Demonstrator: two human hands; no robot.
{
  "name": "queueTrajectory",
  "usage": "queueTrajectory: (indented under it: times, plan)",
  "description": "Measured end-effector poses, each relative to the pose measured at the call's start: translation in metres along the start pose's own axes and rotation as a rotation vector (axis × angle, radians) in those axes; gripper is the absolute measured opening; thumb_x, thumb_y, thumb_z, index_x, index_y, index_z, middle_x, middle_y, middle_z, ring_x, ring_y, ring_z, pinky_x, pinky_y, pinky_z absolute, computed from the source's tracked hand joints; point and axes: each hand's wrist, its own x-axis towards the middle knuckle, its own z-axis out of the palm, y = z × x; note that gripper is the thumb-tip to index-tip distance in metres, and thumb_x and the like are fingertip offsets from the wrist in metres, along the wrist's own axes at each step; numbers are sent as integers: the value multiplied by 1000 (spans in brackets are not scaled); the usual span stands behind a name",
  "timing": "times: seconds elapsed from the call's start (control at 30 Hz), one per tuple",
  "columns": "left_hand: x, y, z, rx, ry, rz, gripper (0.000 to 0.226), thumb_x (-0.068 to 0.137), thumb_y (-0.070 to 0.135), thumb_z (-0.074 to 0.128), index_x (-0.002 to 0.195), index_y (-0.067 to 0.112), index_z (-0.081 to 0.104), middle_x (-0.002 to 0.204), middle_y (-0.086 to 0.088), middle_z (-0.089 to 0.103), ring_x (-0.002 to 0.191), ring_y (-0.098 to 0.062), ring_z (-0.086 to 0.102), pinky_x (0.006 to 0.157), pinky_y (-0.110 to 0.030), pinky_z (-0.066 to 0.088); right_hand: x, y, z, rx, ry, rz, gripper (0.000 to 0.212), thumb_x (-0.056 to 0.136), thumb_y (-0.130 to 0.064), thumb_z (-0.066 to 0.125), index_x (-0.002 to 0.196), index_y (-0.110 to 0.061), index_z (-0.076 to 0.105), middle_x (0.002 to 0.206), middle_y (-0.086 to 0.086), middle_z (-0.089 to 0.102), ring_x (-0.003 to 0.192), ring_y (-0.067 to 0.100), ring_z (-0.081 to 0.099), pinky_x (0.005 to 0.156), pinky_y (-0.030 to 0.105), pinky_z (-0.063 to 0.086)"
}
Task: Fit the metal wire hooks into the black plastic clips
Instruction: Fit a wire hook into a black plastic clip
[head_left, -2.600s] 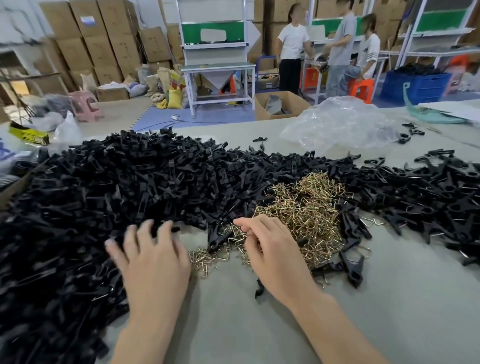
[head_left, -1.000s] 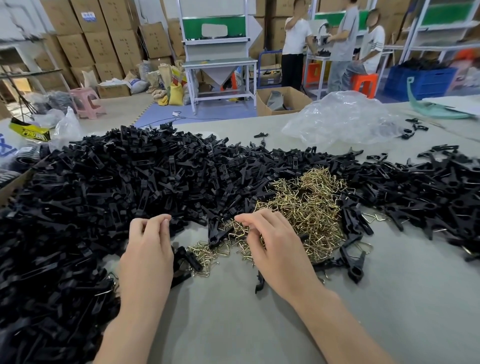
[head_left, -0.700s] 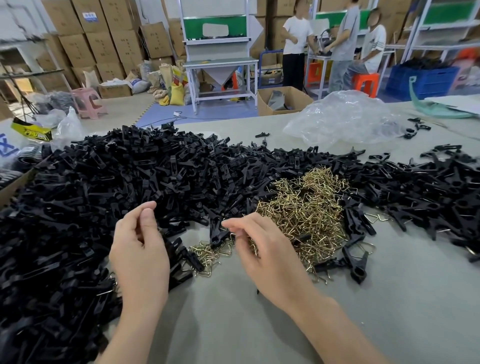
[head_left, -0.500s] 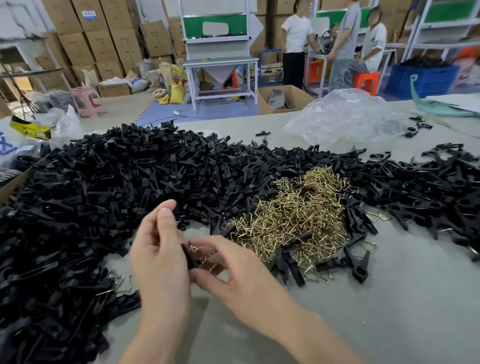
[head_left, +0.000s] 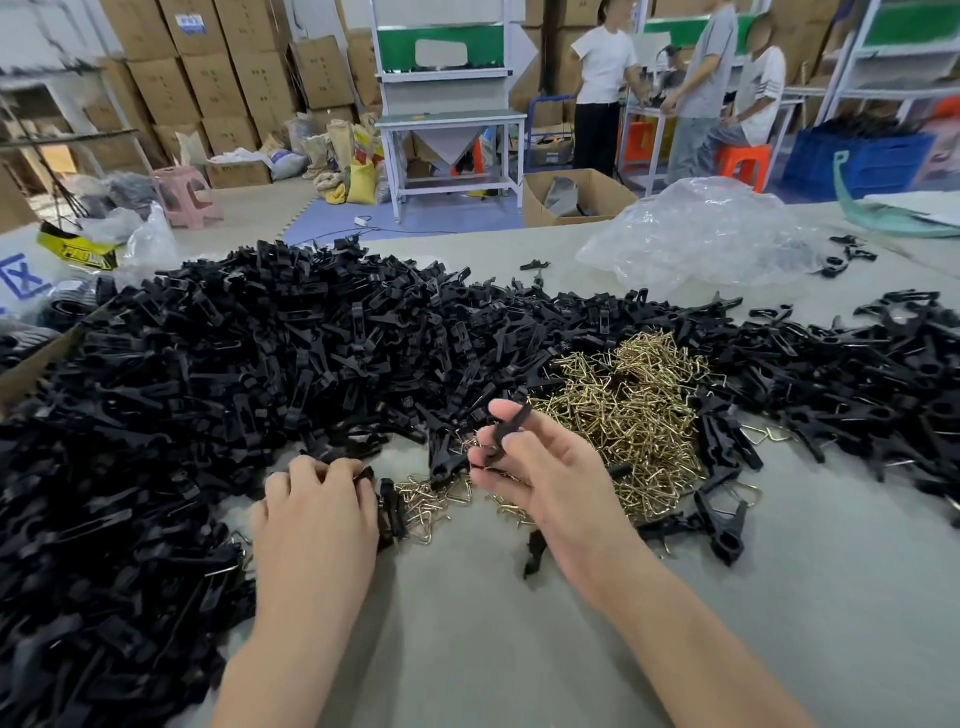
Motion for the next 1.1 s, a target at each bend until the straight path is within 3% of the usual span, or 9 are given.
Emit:
queueTrajectory:
  times: [0.17,0.27,0.4,0.6,0.73,0.83,0.9,0.97,1.1]
  plan:
    - [2,-1,-5,19,-21,-1,27,100,33,55,119,19,67,116,-6,55,109,-30,50,90,-43,39,7,-1,-6,140,-20,39,28,100,4,50,120,-10,64,93,8,72,86,20,71,83,30,61]
    - [2,2,-3,-192,159,59,18,95,21,65,110,11,69,109,-9,59,99,-33,52,83,-48,42,9,2,-9,122,-37,44,28,100,3,52,122,-9,64,97,8,73,88,20,71,84,31,60]
    - [4,12,-1,-471,286,117,14,97,21,59,108,14,63,114,-2,55,95,-14,37,86,-37,39,10,5,-9,58,-37,60,27,100,-1,54,121,-13,67,102,5,75,93,19,72,81,29,59]
    - [4,9,6,-453,273,67,21,99,22,55,113,11,67,111,-6,55,96,-13,34,87,-41,43,10,6,-11,47,-44,63,27,101,-4,55,121,-15,68,106,6,75,94,20,72,80,28,59]
    - [6,10,-4,-599,306,53,27,103,27,47,117,14,65,106,0,55,83,-3,48,77,-14,37,11,7,-11,35,-45,64,27,101,-3,55,121,-16,68,106,5,76,93,19,73,80,29,59]
    - [10,12,-8,-950,149,-132,18,105,26,49,110,29,66,90,5,66,72,4,58,72,-10,48,11,7,-11,29,-53,65,28,101,-3,55,121,-16,68,106,5,76,93,19,72,80,29,59]
    - [10,19,-12,-1401,-49,-265,21,104,17,51,110,27,68,76,5,68,60,-1,58,61,-15,53,10,7,-11,20,-63,61,28,101,-2,54,122,-16,67,105,4,76,92,19,72,79,28,58]
    - [8,27,-14,-1723,-233,-366,25,102,7,51,114,19,69,78,0,70,60,-7,57,59,-17,53,10,7,-10,-8,-78,53,28,101,-2,54,122,-15,67,104,4,75,91,17,72,80,28,58]
    - [2,35,-14,-1919,-447,-440,33,92,3,57,114,18,75,89,-8,73,66,-10,63,62,-21,57,8,8,-8,-98,-91,27,29,99,-1,58,115,-20,72,105,-1,75,89,14,71,80,27,58]
